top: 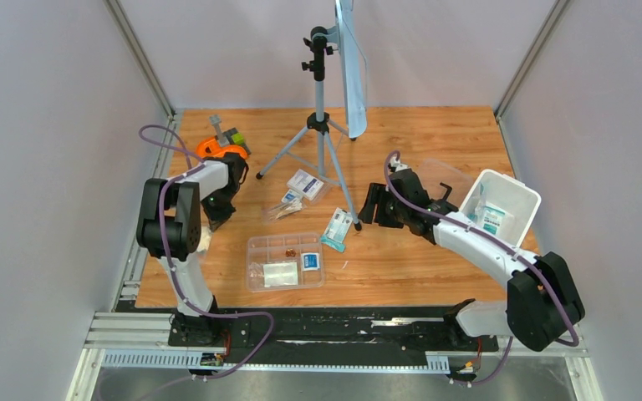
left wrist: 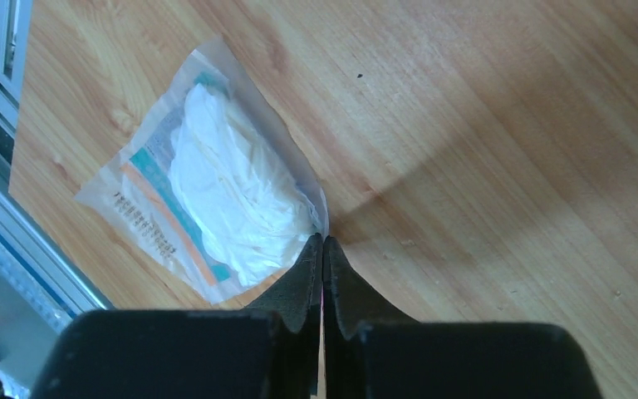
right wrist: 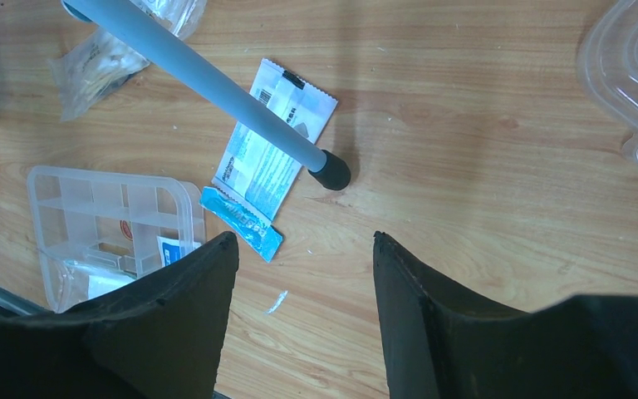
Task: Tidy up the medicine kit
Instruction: Pick up the medical item at the center of the board, then place the medical item at the medicine box.
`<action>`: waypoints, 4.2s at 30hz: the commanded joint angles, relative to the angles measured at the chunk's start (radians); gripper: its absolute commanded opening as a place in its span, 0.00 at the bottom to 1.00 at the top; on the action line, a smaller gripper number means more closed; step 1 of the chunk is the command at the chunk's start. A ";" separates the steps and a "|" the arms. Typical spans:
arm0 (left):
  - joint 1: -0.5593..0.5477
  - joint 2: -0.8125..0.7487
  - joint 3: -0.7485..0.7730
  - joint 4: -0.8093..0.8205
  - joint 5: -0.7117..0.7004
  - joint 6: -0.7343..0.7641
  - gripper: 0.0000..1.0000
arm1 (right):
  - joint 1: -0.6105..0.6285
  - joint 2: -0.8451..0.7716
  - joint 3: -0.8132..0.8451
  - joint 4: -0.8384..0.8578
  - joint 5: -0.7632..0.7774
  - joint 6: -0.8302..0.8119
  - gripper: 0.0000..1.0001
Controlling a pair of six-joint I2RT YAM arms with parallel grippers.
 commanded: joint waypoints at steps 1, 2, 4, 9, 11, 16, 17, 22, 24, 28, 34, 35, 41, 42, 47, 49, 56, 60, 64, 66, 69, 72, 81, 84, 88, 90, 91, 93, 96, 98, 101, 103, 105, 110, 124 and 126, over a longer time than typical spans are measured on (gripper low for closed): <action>0.003 -0.043 0.014 -0.030 -0.068 -0.054 0.00 | -0.004 -0.039 -0.001 0.029 0.012 -0.010 0.59; 0.002 -0.056 0.015 -0.038 -0.074 -0.053 0.00 | -0.004 -0.039 -0.001 0.029 0.012 -0.010 0.59; -0.008 -0.112 0.010 -0.054 -0.074 -0.034 0.00 | -0.005 -0.041 -0.001 0.026 0.016 -0.010 0.60; -0.108 -0.301 0.010 -0.082 0.007 0.088 0.00 | -0.011 -0.043 0.004 0.022 0.026 -0.005 0.59; -0.184 -0.357 0.017 -0.095 0.046 0.121 0.00 | -0.021 -0.045 0.007 0.023 0.018 0.007 0.59; -0.415 -0.448 0.051 -0.108 0.155 0.188 0.00 | -0.114 -0.058 -0.012 0.052 -0.128 0.070 0.59; -0.457 -0.455 0.068 -0.109 0.185 0.200 0.00 | -0.132 -0.067 -0.022 0.062 -0.155 0.082 0.59; -0.542 -0.490 0.137 -0.052 0.379 0.250 0.00 | -0.158 -0.113 -0.061 0.103 -0.193 0.107 0.61; -0.561 -0.502 0.154 -0.002 0.474 0.277 0.00 | -0.158 -0.130 -0.082 0.135 -0.217 0.103 0.63; -0.576 -0.521 0.168 0.097 0.666 0.316 0.00 | -0.158 -0.174 -0.166 0.306 -0.362 0.051 0.63; -0.579 -0.521 0.194 0.165 0.922 0.403 0.00 | -0.157 -0.298 -0.382 0.737 -0.563 -0.064 0.64; -0.579 -0.521 0.194 0.169 0.949 0.417 0.00 | -0.156 -0.312 -0.412 0.790 -0.582 -0.085 0.64; -0.579 -0.545 0.178 0.237 1.186 0.531 0.00 | -0.156 -0.272 -0.422 0.892 -0.763 -0.214 0.68; -0.579 -0.549 0.174 0.245 1.233 0.548 0.00 | -0.156 -0.250 -0.412 0.902 -0.796 -0.220 0.68; -0.580 -0.599 0.154 0.310 1.397 0.599 0.00 | -0.154 -0.153 -0.358 0.973 -0.954 -0.202 0.71; -0.579 -0.616 0.146 0.323 1.416 0.611 0.00 | -0.154 -0.137 -0.362 1.034 -0.998 -0.184 0.72; -0.579 -0.620 0.125 0.377 1.477 0.596 0.00 | -0.133 -0.107 -0.343 1.196 -1.129 -0.126 0.75; -0.579 -0.601 0.115 0.409 1.506 0.585 0.00 | -0.112 -0.092 -0.300 1.208 -1.165 -0.123 0.75; -0.579 -0.593 0.117 0.421 1.518 0.581 0.00 | -0.110 -0.090 -0.291 1.228 -1.188 -0.112 0.74; -0.579 -0.588 0.118 0.416 1.508 0.583 0.00 | -0.110 -0.097 -0.286 1.214 -1.198 -0.112 0.73; -0.579 -0.576 0.117 0.407 1.499 0.589 0.00 | -0.110 -0.103 -0.266 1.135 -1.217 -0.133 0.64; -0.579 -0.553 0.121 0.391 1.483 0.599 0.00 | -0.110 -0.101 -0.256 1.078 -1.219 -0.142 0.39; -0.579 -0.518 0.113 0.377 1.404 0.596 0.08 | -0.111 -0.123 -0.261 0.905 -1.101 -0.204 0.01; -0.579 -0.512 0.127 0.343 1.315 0.595 0.55 | -0.115 -0.156 -0.256 0.785 -0.996 -0.266 0.00; -0.565 -0.517 0.155 0.308 1.203 0.591 0.98 | -0.160 -0.250 -0.232 0.546 -0.775 -0.372 0.00; -0.540 -0.529 0.134 0.337 1.195 0.562 1.00 | -0.243 -0.320 -0.235 0.455 -0.653 -0.381 0.00; -0.530 -0.539 0.122 0.371 1.199 0.535 1.00 | -0.286 -0.357 -0.236 0.423 -0.608 -0.369 0.00; -0.495 -0.546 0.088 0.416 1.215 0.499 1.00 | -0.378 -0.442 -0.225 0.354 -0.487 -0.334 0.00; -0.476 -0.540 0.060 0.440 1.215 0.474 1.00 | -0.476 -0.540 -0.192 0.206 -0.197 -0.281 0.00; -0.469 -0.534 0.053 0.445 1.207 0.464 1.00 | -0.519 -0.577 -0.161 0.116 -0.031 -0.250 0.00; -0.464 -0.533 0.047 0.443 1.190 0.462 1.00 | -0.604 -0.590 -0.132 0.016 0.122 -0.219 0.00; -0.461 -0.537 0.043 0.440 1.179 0.464 1.00 | -0.685 -0.583 -0.126 -0.013 0.133 -0.183 0.00; -0.456 -0.540 0.041 0.431 1.171 0.469 1.00 | -0.780 -0.580 -0.125 -0.019 0.084 -0.135 0.00; -0.444 -0.556 0.030 0.404 1.144 0.481 1.00 | -0.951 -0.540 -0.124 -0.012 0.070 -0.059 0.00; -0.384 -0.554 -0.024 0.363 1.005 0.428 1.00 | -0.961 -0.501 -0.047 0.050 -0.035 -0.133 0.85; -0.358 -0.556 -0.045 0.366 0.998 0.410 1.00 | -0.887 -0.529 -0.037 0.048 -0.002 -0.169 0.86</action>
